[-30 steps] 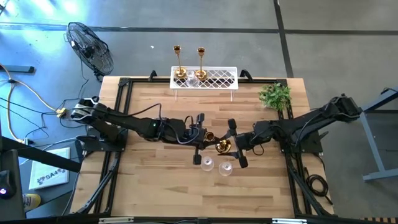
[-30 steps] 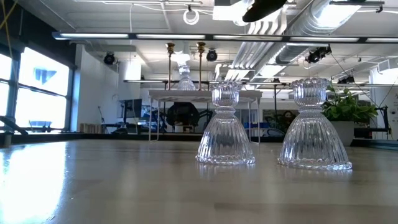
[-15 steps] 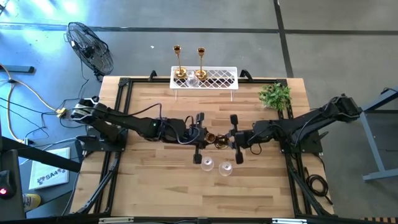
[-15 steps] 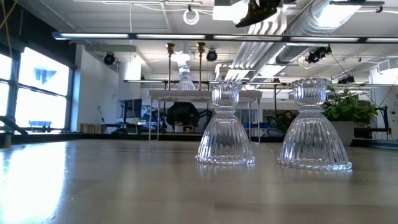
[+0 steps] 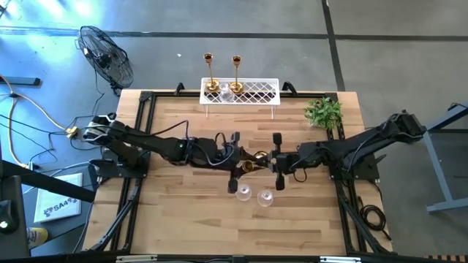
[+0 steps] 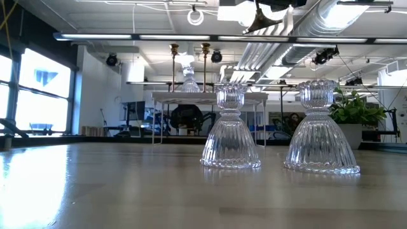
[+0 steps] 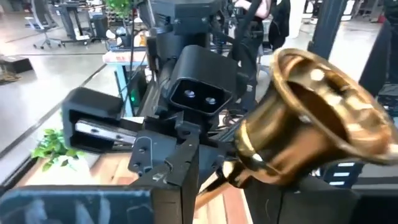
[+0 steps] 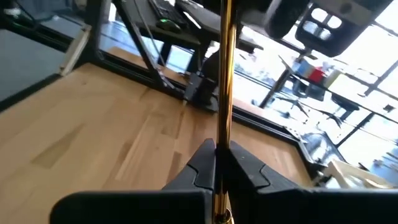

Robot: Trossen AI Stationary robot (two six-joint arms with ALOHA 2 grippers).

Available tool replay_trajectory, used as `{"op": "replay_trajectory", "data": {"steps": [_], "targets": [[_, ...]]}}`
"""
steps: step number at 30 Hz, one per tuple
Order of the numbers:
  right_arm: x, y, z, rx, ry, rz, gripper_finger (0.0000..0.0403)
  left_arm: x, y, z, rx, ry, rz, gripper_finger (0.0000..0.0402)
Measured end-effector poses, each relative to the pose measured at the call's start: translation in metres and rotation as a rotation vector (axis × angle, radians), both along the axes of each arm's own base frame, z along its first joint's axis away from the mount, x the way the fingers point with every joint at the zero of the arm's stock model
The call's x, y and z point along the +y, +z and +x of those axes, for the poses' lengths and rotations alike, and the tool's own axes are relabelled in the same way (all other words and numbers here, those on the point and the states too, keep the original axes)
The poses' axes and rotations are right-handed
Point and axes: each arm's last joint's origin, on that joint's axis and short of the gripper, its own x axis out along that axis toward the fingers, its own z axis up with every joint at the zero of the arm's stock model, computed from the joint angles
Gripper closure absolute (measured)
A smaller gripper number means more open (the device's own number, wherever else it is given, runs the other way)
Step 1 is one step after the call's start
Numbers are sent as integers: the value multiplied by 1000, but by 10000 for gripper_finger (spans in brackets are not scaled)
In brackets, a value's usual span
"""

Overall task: Pick & Place candle stick holders
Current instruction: Put the gold candle holder on the shelf

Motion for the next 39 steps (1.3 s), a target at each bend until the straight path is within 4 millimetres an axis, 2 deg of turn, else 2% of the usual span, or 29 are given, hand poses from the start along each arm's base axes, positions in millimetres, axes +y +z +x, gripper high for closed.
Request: {"op": "replay_trajectory", "data": {"steps": [5,11,17,20,28,32,35,39], "targets": [[-1,10,-13,-12,-90,-26,395,1,14,0,-43,13,25,294],[3,31,-40,-66,-165,-97,395,3,35,-2,-86,70,89,294],[-3,48,-73,-81,-300,-152,395,3,47,-5,-20,69,119,293],[-8,62,-93,-85,-354,-147,395,4,45,-8,81,66,128,293],[-31,111,-144,-154,-281,-64,395,5,33,-13,252,74,93,293],[-38,147,-165,-338,-61,16,395,7,33,-13,245,132,101,293],[-43,170,-175,-478,18,-11,395,8,37,-13,199,261,114,293],[-47,195,-172,-548,-18,-71,395,8,40,-13,170,345,134,293]]}}
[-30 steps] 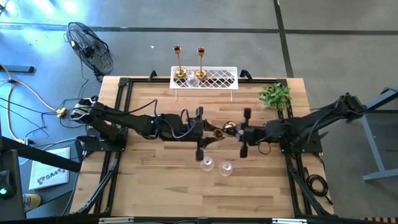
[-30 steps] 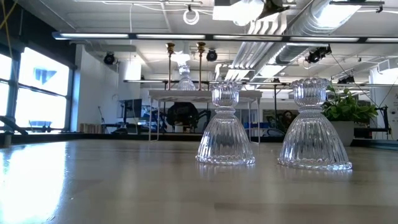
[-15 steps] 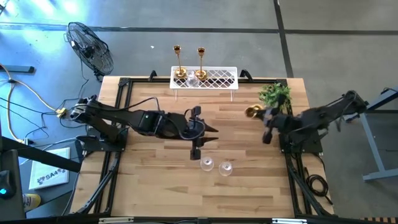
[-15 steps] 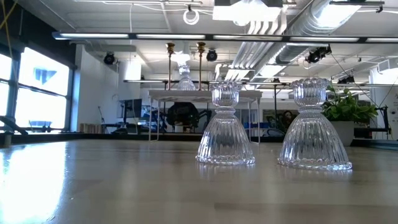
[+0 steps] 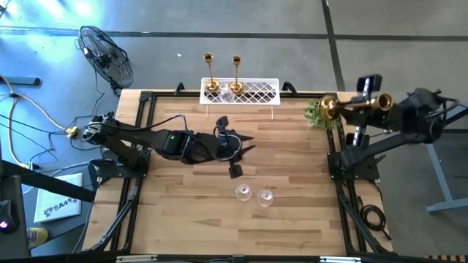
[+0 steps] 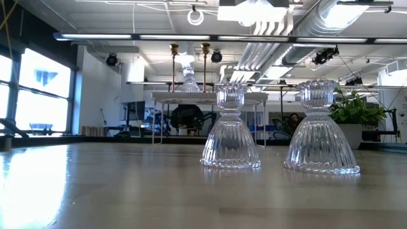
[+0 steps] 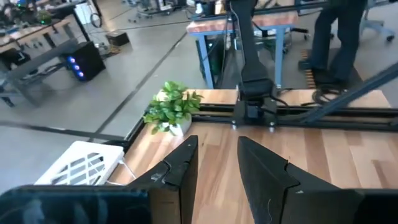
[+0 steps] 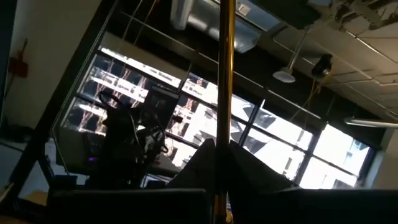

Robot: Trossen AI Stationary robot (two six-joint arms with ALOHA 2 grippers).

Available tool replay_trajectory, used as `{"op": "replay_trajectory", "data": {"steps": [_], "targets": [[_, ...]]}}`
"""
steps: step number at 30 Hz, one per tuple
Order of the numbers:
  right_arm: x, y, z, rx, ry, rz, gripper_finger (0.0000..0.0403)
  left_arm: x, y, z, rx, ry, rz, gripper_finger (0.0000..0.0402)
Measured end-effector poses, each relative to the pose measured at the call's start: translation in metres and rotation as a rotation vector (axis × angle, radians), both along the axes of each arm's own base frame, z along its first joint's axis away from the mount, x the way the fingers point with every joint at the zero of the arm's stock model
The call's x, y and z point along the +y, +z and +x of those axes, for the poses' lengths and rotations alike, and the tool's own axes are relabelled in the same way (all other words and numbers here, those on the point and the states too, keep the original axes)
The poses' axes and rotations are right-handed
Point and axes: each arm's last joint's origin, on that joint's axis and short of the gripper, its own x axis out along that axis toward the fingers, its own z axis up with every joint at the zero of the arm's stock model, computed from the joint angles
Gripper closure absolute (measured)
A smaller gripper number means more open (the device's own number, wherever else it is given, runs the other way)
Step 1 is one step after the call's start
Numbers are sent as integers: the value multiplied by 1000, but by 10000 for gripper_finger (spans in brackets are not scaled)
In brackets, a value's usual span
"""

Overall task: Pick & Place candle stick holders
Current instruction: Put the gold candle holder on the shelf

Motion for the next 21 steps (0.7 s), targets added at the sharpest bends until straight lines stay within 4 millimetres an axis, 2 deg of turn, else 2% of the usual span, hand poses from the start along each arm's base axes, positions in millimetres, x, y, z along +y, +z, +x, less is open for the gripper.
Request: {"op": "replay_trajectory", "data": {"steps": [8,14,18,21], "targets": [[-10,23,31,65,-24,17,395,-7,-2,-4,30,60,73,293],[-25,12,50,169,-45,100,395,-18,-5,-11,83,168,171,293],[-34,11,68,25,57,112,395,-24,-5,-20,130,262,277,293],[-45,15,78,-15,72,131,395,-29,-1,-27,128,329,323,293]]}}
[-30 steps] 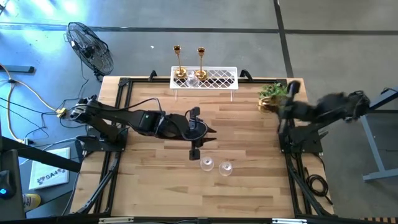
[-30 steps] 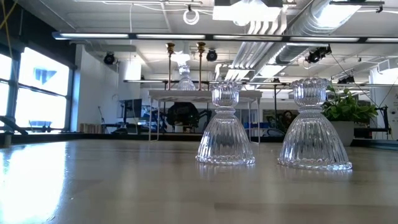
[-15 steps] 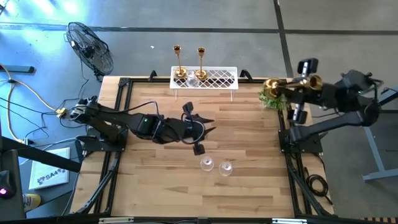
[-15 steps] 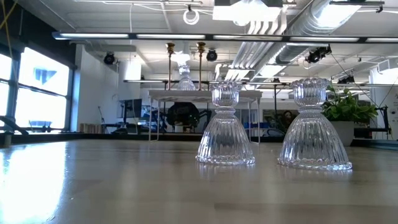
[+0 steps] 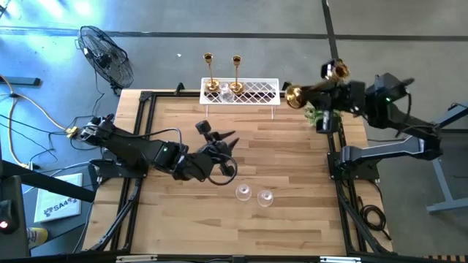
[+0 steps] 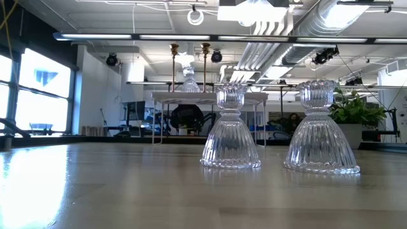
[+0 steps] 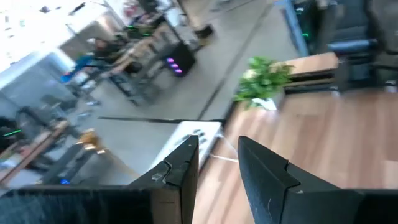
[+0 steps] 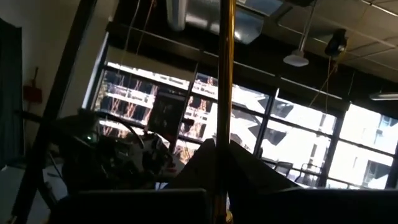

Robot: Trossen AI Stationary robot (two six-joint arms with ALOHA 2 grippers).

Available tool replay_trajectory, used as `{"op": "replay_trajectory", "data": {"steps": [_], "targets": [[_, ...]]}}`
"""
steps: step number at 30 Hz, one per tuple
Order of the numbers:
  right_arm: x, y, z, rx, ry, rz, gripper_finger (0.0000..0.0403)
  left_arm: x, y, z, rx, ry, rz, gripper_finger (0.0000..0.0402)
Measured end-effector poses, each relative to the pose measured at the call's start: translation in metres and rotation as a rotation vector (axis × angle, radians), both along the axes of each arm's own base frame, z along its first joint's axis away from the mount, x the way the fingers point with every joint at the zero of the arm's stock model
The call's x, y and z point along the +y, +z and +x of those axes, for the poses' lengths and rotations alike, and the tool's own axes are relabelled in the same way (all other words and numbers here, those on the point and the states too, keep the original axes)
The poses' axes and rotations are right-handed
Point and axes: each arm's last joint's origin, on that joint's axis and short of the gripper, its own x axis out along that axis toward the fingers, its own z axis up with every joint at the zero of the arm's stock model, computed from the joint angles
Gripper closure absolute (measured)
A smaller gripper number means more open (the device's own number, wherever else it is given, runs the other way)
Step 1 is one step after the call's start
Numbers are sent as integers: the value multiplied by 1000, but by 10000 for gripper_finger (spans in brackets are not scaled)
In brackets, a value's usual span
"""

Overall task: Pick & Place candle stick holders
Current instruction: Put the gold candle holder on the shelf

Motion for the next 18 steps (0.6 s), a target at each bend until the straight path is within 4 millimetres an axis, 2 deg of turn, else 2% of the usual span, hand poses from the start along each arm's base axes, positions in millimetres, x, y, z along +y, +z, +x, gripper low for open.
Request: {"op": "replay_trajectory", "data": {"steps": [6,10,18], "targets": [[-37,-12,19,105,-104,48,395,-11,3,-12,24,-31,20,293],[-72,-27,37,164,-154,116,395,-11,-5,-16,117,-34,53,293],[-149,-71,61,313,-193,233,395,-10,-17,-23,120,-7,-62,293]]}}
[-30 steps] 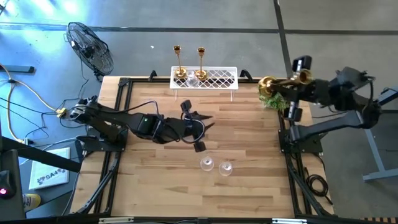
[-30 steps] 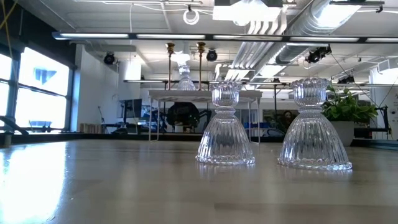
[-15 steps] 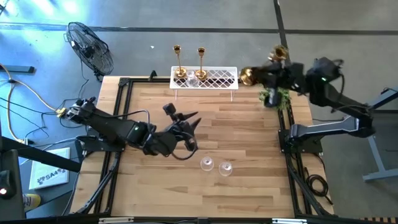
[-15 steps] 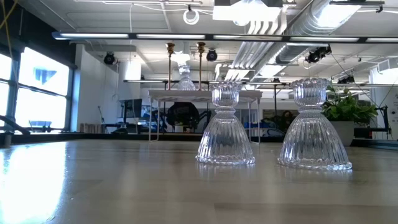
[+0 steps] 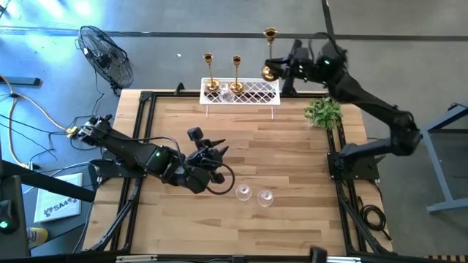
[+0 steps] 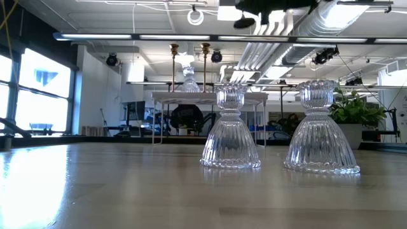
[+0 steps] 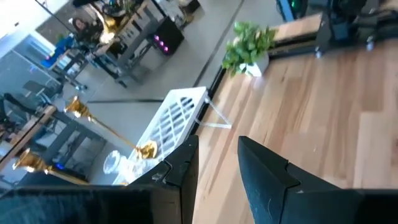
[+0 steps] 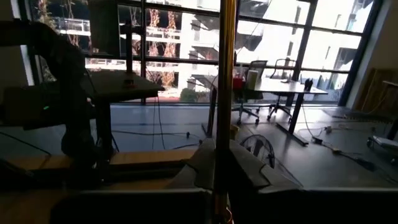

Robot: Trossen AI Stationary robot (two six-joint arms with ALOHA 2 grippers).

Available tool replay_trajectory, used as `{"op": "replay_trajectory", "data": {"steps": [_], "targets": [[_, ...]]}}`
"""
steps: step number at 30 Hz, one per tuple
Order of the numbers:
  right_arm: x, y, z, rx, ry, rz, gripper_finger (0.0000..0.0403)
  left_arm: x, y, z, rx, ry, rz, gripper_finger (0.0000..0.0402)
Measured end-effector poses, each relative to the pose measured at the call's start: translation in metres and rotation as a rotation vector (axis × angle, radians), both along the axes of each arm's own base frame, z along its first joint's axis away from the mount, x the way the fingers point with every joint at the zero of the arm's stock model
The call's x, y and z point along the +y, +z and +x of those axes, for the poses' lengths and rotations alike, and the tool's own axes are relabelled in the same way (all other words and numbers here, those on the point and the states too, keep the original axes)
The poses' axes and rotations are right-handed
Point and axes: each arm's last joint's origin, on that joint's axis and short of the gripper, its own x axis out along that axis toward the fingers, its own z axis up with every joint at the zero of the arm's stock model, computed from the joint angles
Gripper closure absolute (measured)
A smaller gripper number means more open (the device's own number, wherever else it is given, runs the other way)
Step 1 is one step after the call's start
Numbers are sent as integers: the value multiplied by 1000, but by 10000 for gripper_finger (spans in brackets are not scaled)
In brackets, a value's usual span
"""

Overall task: Pick & Place candle stick holders
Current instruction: Put the gold candle holder on the shelf

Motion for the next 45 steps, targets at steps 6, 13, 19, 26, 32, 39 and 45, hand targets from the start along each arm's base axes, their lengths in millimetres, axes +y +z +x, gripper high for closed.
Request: {"op": "replay_trajectory", "data": {"steps": [6,13,19,26,32,39,45], "targets": [[-44,-31,11,48,14,37,395,2,-6,-5,33,18,-31,293],[-73,-60,24,63,59,53,395,3,-11,-8,76,-5,-94,293],[-87,-83,34,95,63,72,395,2,-16,-8,94,-27,-137,293],[-91,-104,31,115,54,71,395,1,-17,-8,98,-51,-185,293],[-89,-119,-1,33,33,58,395,0,-21,-7,96,-57,-200,293],[-83,-138,-15,-20,62,31,395,2,-41,-4,45,-46,-204,293],[-84,-156,-15,9,41,40,395,9,-53,1,12,-54,-229,293]]}}
